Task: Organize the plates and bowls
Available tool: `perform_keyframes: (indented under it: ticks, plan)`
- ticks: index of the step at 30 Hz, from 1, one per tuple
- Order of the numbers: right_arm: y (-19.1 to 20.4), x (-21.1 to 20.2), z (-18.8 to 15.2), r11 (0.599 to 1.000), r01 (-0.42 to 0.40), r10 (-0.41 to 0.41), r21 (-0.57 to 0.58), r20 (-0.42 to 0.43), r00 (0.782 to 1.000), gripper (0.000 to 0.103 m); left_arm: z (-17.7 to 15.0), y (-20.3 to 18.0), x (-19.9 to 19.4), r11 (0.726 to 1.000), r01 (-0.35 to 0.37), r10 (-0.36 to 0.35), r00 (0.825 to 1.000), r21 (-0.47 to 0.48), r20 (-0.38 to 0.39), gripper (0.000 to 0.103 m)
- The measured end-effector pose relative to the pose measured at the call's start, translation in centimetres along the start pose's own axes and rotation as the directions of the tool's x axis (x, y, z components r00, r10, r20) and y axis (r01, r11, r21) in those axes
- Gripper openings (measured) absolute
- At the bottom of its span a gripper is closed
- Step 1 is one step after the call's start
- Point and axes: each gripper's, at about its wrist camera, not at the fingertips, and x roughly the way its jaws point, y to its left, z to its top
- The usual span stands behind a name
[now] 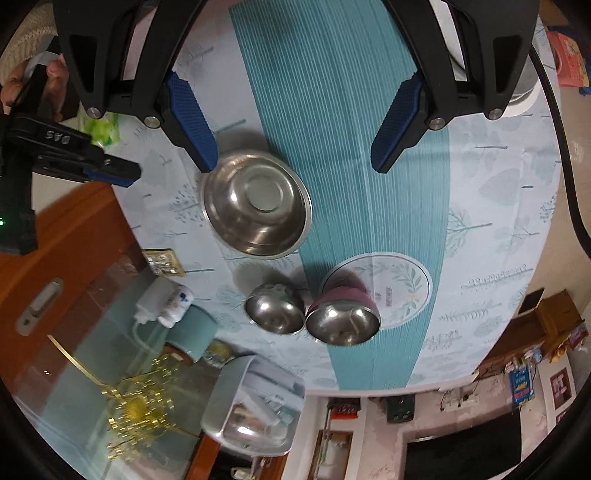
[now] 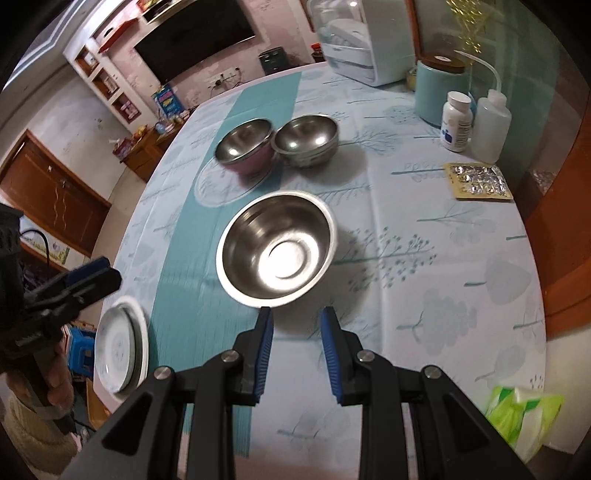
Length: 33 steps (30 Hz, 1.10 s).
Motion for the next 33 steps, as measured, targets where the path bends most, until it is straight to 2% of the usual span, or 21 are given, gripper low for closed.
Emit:
perform_keyframes:
  ticks: [6, 15, 19, 22, 24, 28, 30, 32, 33]
  plan:
    - [-2.0, 2.8, 2.6, 0.999, -0.013, 0.013, 0.040, -0.018, 1.000, 0.027, 1.5, 0.2, 4.6, 0.999, 0.023, -0.026, 0.997, -0.040, -0.079, 0.084]
    - [-3.5, 7.6, 5.3, 0.994, -0.034, 0.042, 0.107, -0.073, 0.996, 0.027, 3.2, 0.1, 10.2, 1.000, -0.030, 0.028, 0.987, -0.009, -0.158, 0.084]
    - [-4.0, 9.5, 5.7, 0.992, -0.022, 0.035, 0.124, -0.105, 0.994, 0.027, 3.3, 0.5, 12.2, 1.000, 0.003, -0.009, 0.979, -0.030, -0.206, 0.083]
    - [-4.3, 10.6, 5.9, 0.990, -0.022, 0.040, 0.136, -0.128, 0.991, 0.027, 3.4, 0.8, 13.6, 0.999, 0.018, -0.028, 0.971, -0.048, -0.238, 0.078]
    - [-4.5, 11.3, 5.9, 0.989, -0.023, 0.044, 0.146, -0.143, 0.989, 0.027, 3.4, 1.0, 14.2, 0.997, 0.034, -0.049, 0.966, -0.062, -0.256, 0.064]
    - [-4.6, 12.3, 6.0, 0.985, -0.051, 0.079, 0.167, -0.162, 0.984, 0.026, 3.5, 1.3, 15.4, 0.993, 0.074, -0.098, 0.953, -0.093, -0.288, 0.051]
    - [-4.5, 12.9, 5.8, 0.983, -0.056, 0.087, 0.173, -0.175, 0.981, 0.025, 3.5, 1.4, 16.0, 0.992, 0.079, -0.105, 0.946, -0.098, -0.305, 0.028]
    - [-4.3, 13.2, 5.7, 0.983, -0.062, 0.095, 0.173, -0.186, 0.978, 0.012, 3.4, 1.5, 16.5, 0.991, 0.075, -0.106, 0.942, -0.107, -0.320, 0.016]
    - [-4.2, 13.3, 5.7, 0.984, -0.049, 0.082, 0.171, -0.187, 0.979, 0.010, 3.3, 1.5, 16.8, 0.992, 0.069, -0.100, 0.941, -0.107, -0.323, 0.013]
